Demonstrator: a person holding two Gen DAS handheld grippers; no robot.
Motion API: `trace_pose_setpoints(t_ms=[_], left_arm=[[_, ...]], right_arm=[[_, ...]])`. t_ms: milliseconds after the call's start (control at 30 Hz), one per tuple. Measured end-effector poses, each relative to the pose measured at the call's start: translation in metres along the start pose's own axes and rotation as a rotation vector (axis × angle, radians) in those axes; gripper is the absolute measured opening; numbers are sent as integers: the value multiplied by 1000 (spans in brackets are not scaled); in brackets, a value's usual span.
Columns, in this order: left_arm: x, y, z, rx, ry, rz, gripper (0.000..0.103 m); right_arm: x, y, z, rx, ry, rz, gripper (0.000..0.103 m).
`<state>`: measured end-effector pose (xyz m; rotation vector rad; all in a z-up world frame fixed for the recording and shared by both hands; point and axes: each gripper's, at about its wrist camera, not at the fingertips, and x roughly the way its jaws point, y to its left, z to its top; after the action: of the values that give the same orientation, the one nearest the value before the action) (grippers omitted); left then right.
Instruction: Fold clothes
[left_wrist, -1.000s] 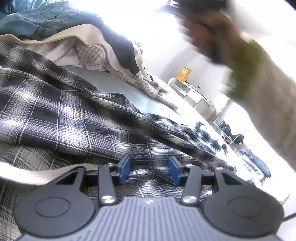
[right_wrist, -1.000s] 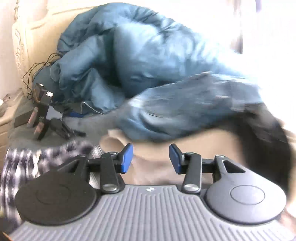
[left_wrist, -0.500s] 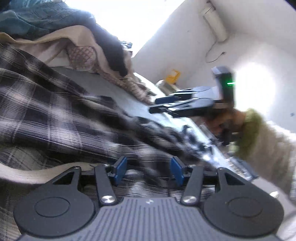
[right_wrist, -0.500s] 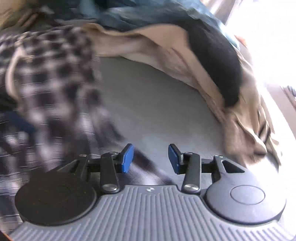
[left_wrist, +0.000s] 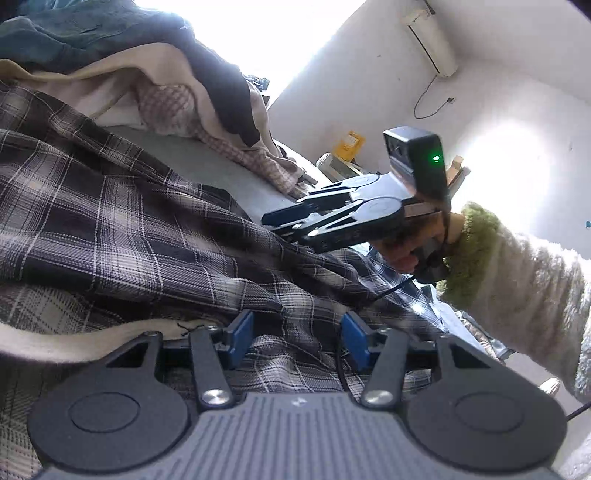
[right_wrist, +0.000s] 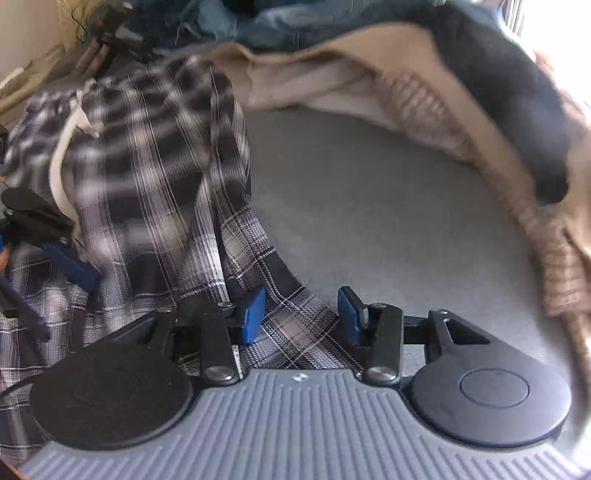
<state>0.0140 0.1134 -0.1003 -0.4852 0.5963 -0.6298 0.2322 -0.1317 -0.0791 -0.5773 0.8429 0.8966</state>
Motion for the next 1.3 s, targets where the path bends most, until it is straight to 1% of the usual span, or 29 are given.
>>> trace_pose_setpoints(t_ms=[33,67,100,133,167,233,333,400,500,667,700,800,833,867,900,967,1033,1100,1167,1233,1300], left_arm=[[0,1,0,-2,-1,0,54],[1,1,0,-5,-1,0,54],[1,1,0,-6,-1,1,54],[1,1,0,-7,-1,1,54],[1,1,0,-8,-1,3,53],[0,2,0,-9,-2,6,53],[0,2,0,-9,-1,9,53],[0,2,0,-9,-1,9,53],[0,2,-1,-8,-1,9,53],[-1,1,-1,-8,0,9,53],[-1,1,-1,-8,0,9,53],[-3,1,-2,-8,0,8,53],[-3,1,-3,-8,0,8,53],[-4,1,-3,-8,0,8,53],[-4,1,-3,-9,1,8,53],[-4,1,-2,-10,2,9,53],[-3,1,-1,-11,5,11,53],[-2,1,0,-12,8,13,53],[-2,-1,1,-12,14,21,53],[-3,-5,3,-8,14,37,53],[-6,-12,4,6,11,50,54]], right_arm=[[2,0,0,5,3,-2,41],[1,1,1,11,4,-10,24],[0,7,2,-14,6,-34,8],[-1,14,3,-43,7,-60,2],[-7,20,-1,-72,-1,-88,2],[-15,21,0,-77,-31,-122,2],[-27,6,3,-16,-98,-201,2],[-28,-3,5,25,-118,-254,2],[-20,-16,3,97,-123,-296,2],[19,-32,-5,174,-63,-333,3],[19,-32,-9,185,-62,-343,4],[20,-38,-6,226,-88,-368,6],[18,-40,-5,247,-99,-378,8],[15,-42,-3,267,-109,-388,12],[11,-46,-2,300,-122,-408,13],[-4,-58,-3,376,-150,-464,15],[-31,-71,-11,470,-186,-484,15],[-65,-82,-25,540,-217,-505,15],[-101,-86,-45,581,-226,-541,17],[-139,-81,-69,599,-230,-567,18],[-174,-72,-96,610,-229,-593,22]])
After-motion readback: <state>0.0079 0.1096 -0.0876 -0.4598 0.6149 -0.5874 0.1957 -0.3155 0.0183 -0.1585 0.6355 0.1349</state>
